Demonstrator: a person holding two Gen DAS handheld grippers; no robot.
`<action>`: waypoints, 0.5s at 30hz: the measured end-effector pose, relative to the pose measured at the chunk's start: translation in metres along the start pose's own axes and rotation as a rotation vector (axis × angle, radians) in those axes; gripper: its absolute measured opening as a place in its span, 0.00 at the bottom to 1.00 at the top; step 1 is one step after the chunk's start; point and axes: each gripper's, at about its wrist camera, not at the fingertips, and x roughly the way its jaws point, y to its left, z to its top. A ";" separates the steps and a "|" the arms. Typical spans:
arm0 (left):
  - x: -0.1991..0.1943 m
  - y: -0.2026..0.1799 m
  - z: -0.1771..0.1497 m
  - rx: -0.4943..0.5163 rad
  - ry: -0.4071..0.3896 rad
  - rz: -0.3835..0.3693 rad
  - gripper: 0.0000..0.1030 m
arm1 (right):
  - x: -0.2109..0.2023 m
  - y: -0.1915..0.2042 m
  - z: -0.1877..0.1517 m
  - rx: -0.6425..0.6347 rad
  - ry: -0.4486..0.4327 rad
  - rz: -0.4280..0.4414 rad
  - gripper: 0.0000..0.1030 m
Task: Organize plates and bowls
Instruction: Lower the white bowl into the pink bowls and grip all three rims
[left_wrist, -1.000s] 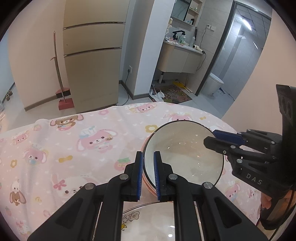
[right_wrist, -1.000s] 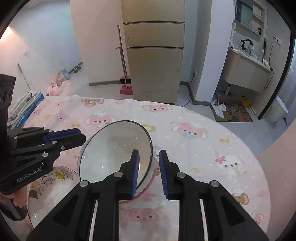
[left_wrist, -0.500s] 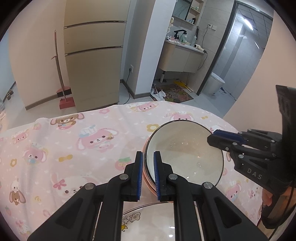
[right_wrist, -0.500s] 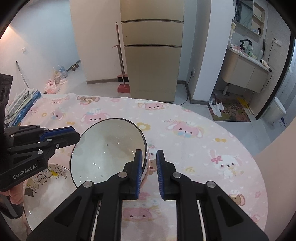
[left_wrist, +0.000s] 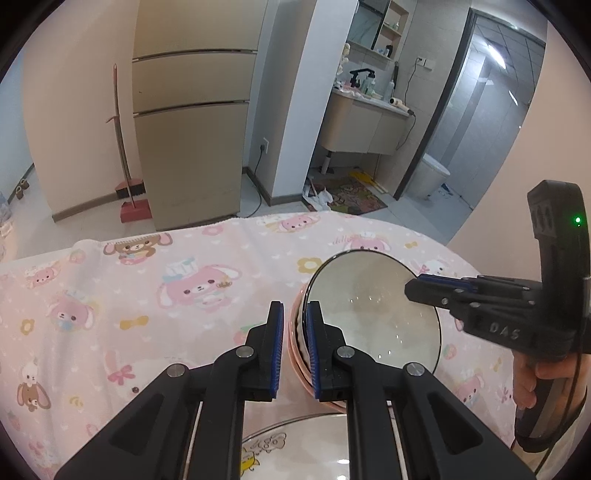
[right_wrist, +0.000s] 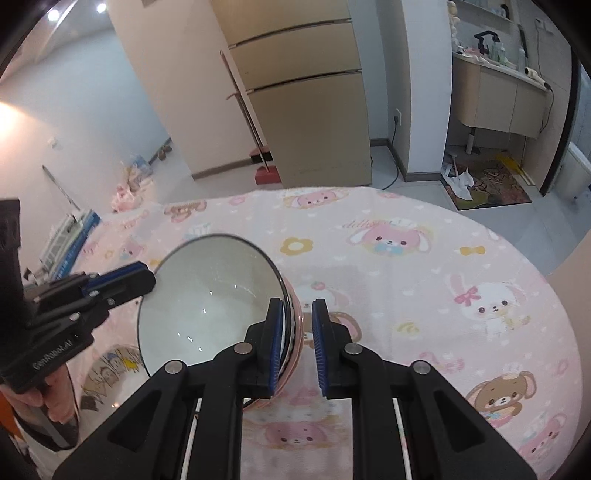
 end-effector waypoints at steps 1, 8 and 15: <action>0.002 0.003 0.000 -0.012 -0.005 -0.013 0.12 | -0.001 -0.001 0.000 0.009 -0.007 0.004 0.18; 0.014 0.011 -0.002 -0.062 -0.002 -0.078 0.13 | -0.002 -0.007 0.002 0.058 -0.037 0.010 0.32; 0.018 0.010 -0.004 -0.054 -0.007 -0.057 0.17 | 0.021 -0.024 -0.002 0.162 -0.008 0.104 0.40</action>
